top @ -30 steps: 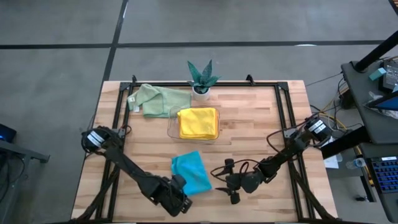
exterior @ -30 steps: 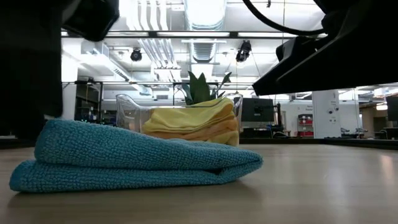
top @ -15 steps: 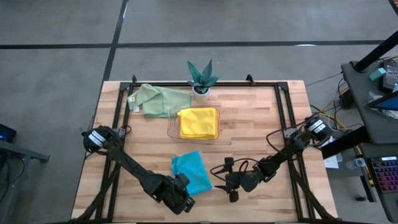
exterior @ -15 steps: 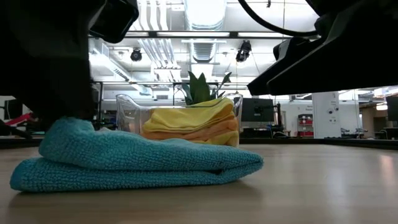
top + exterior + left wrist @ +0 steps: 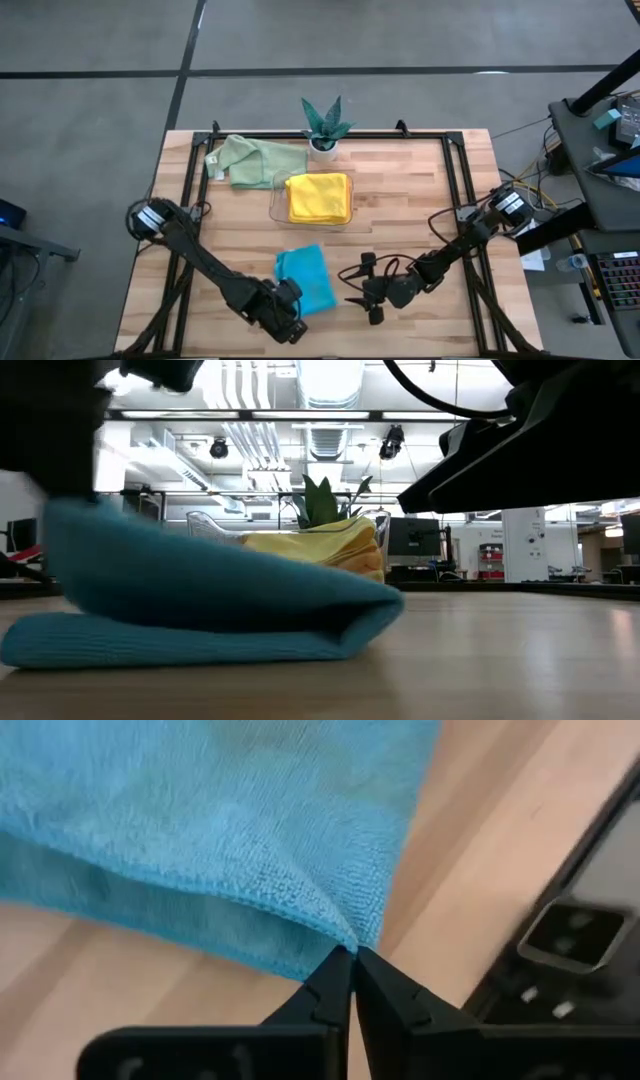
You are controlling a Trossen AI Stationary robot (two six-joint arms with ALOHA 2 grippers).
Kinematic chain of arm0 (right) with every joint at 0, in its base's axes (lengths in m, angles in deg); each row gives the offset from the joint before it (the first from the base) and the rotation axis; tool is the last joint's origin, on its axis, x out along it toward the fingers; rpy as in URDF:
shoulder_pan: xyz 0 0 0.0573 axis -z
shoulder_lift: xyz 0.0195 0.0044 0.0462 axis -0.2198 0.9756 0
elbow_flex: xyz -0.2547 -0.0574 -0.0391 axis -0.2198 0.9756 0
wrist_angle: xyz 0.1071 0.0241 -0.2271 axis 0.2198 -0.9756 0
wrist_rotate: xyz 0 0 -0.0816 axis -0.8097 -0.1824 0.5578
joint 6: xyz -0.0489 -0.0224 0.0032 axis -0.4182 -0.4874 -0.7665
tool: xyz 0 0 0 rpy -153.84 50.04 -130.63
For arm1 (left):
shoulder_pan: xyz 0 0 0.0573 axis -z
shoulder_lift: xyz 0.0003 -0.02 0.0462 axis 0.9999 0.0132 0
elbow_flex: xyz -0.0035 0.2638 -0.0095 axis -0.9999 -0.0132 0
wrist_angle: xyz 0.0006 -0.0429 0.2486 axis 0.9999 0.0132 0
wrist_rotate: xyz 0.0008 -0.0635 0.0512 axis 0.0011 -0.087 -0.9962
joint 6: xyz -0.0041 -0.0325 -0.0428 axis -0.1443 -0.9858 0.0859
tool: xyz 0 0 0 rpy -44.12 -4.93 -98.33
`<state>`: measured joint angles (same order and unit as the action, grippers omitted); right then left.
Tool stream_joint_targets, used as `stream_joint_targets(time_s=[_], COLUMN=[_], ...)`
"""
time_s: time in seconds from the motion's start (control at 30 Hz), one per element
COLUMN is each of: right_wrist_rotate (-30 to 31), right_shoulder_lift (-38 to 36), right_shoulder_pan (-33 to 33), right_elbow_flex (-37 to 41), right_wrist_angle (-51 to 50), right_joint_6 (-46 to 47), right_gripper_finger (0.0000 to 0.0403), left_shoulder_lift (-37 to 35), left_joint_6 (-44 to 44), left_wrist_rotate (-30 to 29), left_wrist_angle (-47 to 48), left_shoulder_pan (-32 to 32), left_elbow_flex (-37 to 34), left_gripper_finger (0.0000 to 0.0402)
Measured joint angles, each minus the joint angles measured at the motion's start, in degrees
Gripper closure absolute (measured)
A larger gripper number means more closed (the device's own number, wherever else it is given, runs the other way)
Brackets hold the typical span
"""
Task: Fold microfiber towels
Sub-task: Fold the blue microfiber towel
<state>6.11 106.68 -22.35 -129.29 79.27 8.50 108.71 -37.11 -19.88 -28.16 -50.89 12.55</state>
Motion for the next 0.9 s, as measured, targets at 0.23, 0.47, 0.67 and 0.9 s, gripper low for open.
stream_joint_targets(time_s=[0.23,0.47,0.67,0.9], right_wrist_rotate=[0.0,-0.1,-0.1,-0.1], right_shoulder_lift=[0.0,0.0,0.0,0.0], right_shoulder_pan=[0.0,0.0,0.0,0.0], right_elbow_flex=[0.0,0.1,0.1,0.1], right_wrist_angle=[0.0,-0.1,-0.1,-0.1], right_joint_6=[0.3,0.4,0.1,0.1], right_gripper_finger=[0.0156,0.0156,0.0156,0.0156], left_shoulder_lift=[2.2,2.1,0.8,-0.5], left_joint_6=[-1.6,-1.5,-1.5,-2.8], left_wrist_rotate=[4.1,7.4,10.3,15.3], left_wrist_angle=[0.1,0.4,2.2,2.2], left_shoulder_pan=[0.0,0.1,0.0,0.1], left_elbow_flex=[-2.1,-2.1,-2.1,-1.9], left_gripper_finger=[0.0401,0.0391,0.0331,0.0279])
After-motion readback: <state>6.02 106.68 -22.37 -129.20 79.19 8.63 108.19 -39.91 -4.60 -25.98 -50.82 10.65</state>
